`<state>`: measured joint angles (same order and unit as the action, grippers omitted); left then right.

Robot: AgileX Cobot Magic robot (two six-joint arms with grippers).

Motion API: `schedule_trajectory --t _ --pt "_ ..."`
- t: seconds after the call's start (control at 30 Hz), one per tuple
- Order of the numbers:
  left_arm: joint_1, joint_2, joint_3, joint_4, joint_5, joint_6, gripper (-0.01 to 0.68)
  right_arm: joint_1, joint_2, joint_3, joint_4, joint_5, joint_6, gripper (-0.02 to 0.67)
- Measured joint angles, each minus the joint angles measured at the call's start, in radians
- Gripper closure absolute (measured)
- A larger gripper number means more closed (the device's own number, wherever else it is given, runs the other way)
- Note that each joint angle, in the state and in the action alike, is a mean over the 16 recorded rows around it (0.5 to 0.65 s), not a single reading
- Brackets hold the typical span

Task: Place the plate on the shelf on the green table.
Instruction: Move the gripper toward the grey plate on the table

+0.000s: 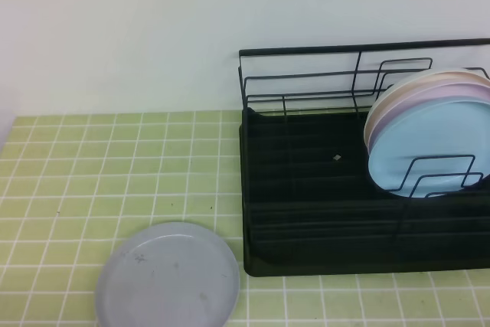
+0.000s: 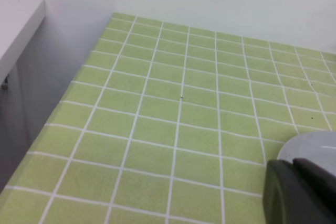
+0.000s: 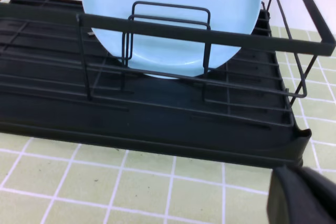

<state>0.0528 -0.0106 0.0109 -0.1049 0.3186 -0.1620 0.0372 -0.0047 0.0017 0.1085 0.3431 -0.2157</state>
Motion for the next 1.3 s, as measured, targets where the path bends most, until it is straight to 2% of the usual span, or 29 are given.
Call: schedule_trajectory --t 1.3 --pt "0.001 0.005 -0.009 -0.001 0.004 0.000 0.676 0.000 -0.002 0.001 0.000 -0.002 0.000 0.651"
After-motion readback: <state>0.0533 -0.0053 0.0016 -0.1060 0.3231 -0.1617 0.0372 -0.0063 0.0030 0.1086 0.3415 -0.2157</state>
